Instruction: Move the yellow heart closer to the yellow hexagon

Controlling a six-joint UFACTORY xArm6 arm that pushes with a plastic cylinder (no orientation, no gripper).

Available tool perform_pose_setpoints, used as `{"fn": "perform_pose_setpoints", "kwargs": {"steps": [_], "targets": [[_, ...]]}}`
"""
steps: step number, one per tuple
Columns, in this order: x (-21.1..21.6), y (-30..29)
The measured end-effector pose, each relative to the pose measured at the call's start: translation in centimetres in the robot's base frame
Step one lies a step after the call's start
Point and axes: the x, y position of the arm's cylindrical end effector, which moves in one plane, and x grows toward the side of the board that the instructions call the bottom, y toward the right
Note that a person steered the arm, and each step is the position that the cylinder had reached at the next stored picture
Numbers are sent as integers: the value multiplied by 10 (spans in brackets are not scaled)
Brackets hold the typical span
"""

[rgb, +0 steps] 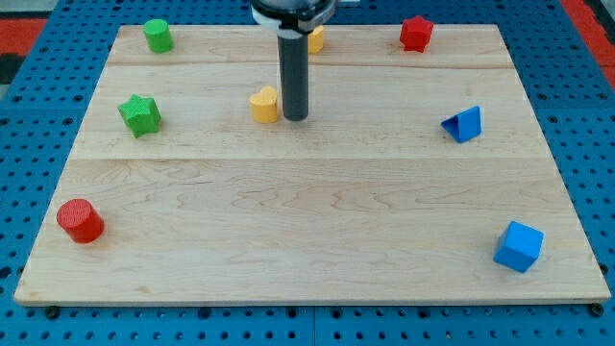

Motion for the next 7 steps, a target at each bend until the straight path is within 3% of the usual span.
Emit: {"fn": "perform_pose_setpoints", "kwargs": {"steps": [2,3,5,6,7], "targets": [[46,-46],[2,-57],[-23,11],[-55,-17],[-35,-29]]}}
